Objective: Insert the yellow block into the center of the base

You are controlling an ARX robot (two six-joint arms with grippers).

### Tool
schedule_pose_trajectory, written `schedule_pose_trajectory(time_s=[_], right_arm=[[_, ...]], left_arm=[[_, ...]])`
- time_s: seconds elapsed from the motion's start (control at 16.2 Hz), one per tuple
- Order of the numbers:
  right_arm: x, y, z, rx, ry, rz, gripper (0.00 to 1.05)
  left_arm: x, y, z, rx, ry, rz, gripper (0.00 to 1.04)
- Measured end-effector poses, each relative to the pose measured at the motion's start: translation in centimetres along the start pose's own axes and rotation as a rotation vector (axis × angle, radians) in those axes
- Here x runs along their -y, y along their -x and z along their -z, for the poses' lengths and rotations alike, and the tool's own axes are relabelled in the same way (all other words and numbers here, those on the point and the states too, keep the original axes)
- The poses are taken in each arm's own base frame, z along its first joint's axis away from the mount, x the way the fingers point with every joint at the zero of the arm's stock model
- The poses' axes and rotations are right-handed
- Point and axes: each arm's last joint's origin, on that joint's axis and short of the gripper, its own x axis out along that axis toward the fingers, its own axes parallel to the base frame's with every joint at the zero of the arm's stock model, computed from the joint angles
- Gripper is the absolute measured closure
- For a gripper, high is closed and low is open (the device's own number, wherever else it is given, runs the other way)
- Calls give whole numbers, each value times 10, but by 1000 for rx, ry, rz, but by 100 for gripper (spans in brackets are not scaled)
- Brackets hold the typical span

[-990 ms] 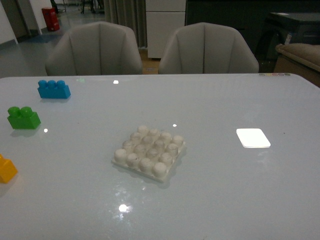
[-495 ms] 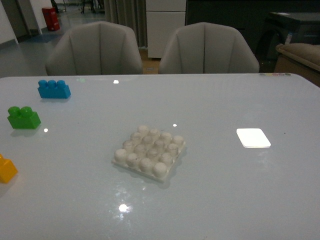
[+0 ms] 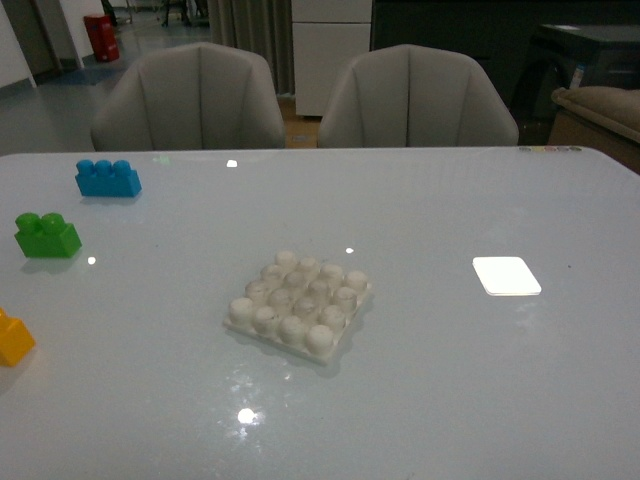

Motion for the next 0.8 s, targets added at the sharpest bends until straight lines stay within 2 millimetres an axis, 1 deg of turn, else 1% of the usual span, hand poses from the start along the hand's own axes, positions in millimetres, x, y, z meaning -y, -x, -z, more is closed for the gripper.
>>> schedule_pose_trajectory(time_s=[0.06, 0.19, 0.25, 0.31, 0.37, 0.43, 0.49, 0.62, 0.8], right_arm=[[0, 0, 0, 0, 0, 0, 6], [0, 0, 0, 0, 0, 0, 6], [0, 0, 0, 0, 0, 0, 6], [0, 0, 0, 0, 0, 0, 6], [0, 0, 0, 0, 0, 0, 6], [0, 0, 0, 0, 0, 0, 6], [0, 0, 0, 0, 0, 0, 6], [0, 0, 0, 0, 0, 0, 6], [0, 0, 0, 0, 0, 0, 6]], left_arm=[[-1, -20, 6, -41, -9, 21, 7], [-4, -49, 23, -114, -26, 38, 7], [-7, -68, 38, -162, -36, 37, 7], [-10, -83, 53, -211, -44, 39, 7], [-12, -91, 69, -259, -41, 43, 7], [-15, -94, 80, -295, -35, 49, 7], [-17, -96, 86, -308, -35, 52, 7], [-24, -105, 86, -287, -33, 44, 7], [-25, -111, 94, -305, -20, 71, 7]])
